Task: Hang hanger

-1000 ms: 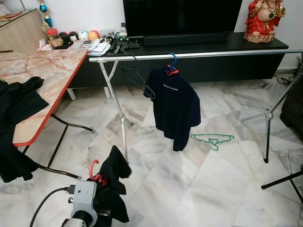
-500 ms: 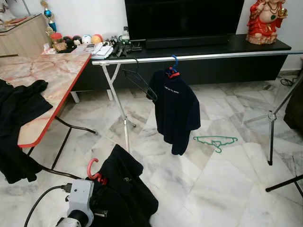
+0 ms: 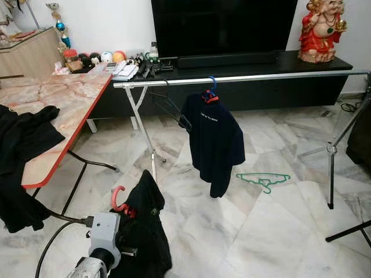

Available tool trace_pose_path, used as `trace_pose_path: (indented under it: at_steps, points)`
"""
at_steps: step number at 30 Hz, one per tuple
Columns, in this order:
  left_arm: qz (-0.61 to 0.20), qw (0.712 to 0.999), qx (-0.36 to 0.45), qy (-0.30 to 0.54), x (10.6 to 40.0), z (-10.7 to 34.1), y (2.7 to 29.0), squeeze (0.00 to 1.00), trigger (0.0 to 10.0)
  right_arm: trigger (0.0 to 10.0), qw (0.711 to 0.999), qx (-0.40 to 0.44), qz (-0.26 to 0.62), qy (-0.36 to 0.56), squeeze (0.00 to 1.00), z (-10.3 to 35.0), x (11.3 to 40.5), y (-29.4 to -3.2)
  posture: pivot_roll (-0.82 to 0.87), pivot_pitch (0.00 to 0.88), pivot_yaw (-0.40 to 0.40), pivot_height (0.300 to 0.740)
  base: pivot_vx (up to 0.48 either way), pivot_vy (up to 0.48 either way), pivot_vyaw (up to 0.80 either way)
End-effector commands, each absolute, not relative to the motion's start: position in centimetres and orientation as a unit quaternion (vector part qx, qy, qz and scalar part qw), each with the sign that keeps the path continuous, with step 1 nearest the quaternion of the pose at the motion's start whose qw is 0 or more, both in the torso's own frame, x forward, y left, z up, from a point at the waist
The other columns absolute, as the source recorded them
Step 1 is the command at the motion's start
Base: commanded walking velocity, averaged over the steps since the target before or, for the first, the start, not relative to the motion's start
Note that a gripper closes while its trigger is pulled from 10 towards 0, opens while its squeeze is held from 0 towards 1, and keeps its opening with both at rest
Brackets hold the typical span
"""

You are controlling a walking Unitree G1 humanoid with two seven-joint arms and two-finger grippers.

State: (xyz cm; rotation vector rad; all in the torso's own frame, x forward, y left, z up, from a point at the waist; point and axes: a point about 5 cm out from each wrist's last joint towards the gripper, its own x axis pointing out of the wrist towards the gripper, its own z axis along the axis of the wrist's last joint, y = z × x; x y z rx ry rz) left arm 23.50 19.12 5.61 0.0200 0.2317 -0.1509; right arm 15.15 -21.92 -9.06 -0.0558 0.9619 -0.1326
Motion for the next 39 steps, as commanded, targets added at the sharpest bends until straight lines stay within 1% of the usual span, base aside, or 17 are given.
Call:
trace_pose_path:
  at_steps: [1,16,39]
  points:
    - [-0.069,0.992,0.022,0.106,23.82,6.12,19.48,0.0,10.0,10.0,0.88,-0.023,-0.06,0.47,0.0,-9.19,15.13,-21.6,0.03,0.058,0.052,0.74,0.285,0.0,0.0]
    - [-0.073,0.991,0.017,0.108,23.78,5.93,18.85,0.0,10.0,10.0,0.88,-0.038,-0.047,0.471,0.0,-9.02,15.53,-21.77,0.02,0.08,0.045,0.74,0.291,0.0,0.0]
    - [-0.073,0.991,0.011,0.11,23.8,5.76,18.53,0.0,10.0,10.0,0.878,-0.056,-0.027,0.474,0.0,-9.03,15.6,-21.59,0.02,0.083,0.044,0.74,0.3,0.0,0.0]
